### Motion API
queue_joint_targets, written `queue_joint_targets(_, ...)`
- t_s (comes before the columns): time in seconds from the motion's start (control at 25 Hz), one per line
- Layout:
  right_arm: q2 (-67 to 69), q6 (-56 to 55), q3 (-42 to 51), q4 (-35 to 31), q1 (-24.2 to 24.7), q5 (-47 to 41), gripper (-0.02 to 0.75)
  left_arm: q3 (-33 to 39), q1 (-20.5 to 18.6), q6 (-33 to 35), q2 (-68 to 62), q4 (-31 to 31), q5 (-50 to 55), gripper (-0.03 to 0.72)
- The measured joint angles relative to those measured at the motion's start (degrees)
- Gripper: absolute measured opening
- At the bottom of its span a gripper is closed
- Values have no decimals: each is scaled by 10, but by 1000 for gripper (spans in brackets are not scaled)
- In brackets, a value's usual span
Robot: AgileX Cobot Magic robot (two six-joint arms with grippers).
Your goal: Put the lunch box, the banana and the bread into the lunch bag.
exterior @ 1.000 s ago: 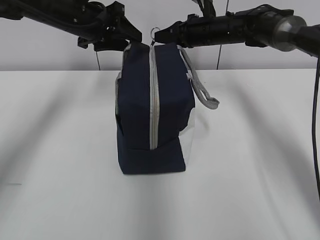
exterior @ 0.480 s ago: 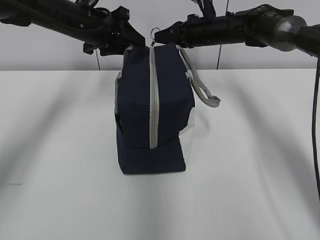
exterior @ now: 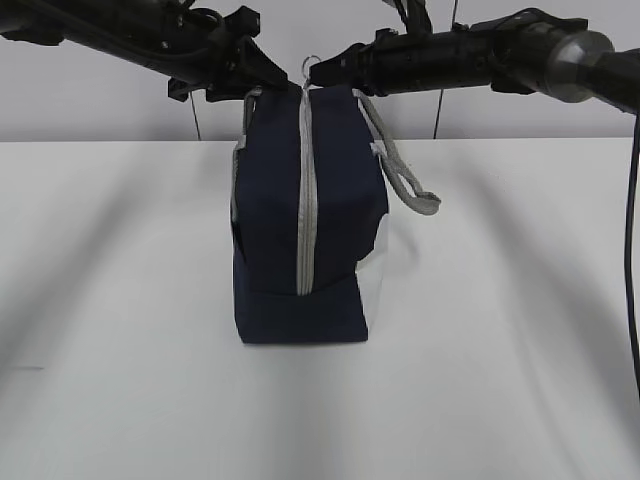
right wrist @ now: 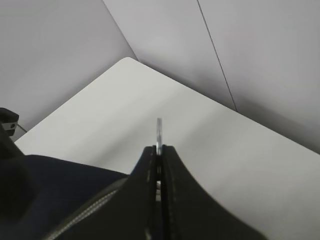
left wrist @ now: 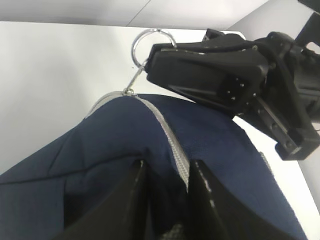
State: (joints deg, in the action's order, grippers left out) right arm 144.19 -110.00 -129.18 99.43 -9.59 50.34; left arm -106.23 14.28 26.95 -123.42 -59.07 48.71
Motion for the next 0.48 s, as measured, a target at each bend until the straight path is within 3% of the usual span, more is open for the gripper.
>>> queue_joint_targets(0.2,0,-1,0,-8,0,0,6,-9,5,13,0,10,26,16)
queue_joint_targets(0.48,0,-1,0,-28,3,0,6,-10,8,60,1,11,46,3)
